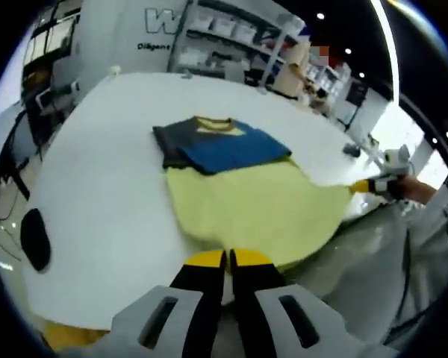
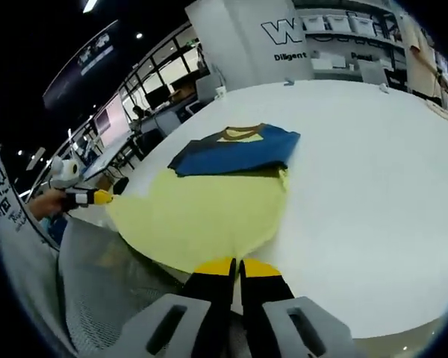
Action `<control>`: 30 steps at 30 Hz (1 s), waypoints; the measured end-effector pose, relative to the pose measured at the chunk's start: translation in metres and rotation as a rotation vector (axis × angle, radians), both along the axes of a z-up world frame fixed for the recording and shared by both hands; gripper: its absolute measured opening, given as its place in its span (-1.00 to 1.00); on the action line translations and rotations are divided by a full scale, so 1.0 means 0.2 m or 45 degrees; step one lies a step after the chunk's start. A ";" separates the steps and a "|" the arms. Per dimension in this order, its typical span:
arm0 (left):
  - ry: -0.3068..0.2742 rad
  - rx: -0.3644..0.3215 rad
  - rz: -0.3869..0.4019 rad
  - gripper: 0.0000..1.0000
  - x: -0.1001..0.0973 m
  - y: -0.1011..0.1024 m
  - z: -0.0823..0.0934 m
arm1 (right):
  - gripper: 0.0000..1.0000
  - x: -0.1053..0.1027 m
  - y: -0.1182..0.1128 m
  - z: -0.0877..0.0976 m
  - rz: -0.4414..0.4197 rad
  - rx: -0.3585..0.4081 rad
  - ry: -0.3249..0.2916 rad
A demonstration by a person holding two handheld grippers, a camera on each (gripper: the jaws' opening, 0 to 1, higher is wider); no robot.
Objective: Fold the garment on the visible template until the final outline fits inside the template.
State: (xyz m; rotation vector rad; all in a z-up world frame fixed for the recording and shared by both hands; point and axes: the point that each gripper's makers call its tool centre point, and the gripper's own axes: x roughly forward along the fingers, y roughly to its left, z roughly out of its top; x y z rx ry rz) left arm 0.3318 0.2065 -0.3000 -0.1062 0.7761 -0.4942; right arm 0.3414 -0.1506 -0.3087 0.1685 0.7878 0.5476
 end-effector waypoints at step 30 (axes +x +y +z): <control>-0.576 0.127 0.083 -1.00 1.12 0.05 0.41 | -1.00 1.05 0.08 0.42 -0.037 0.209 -0.312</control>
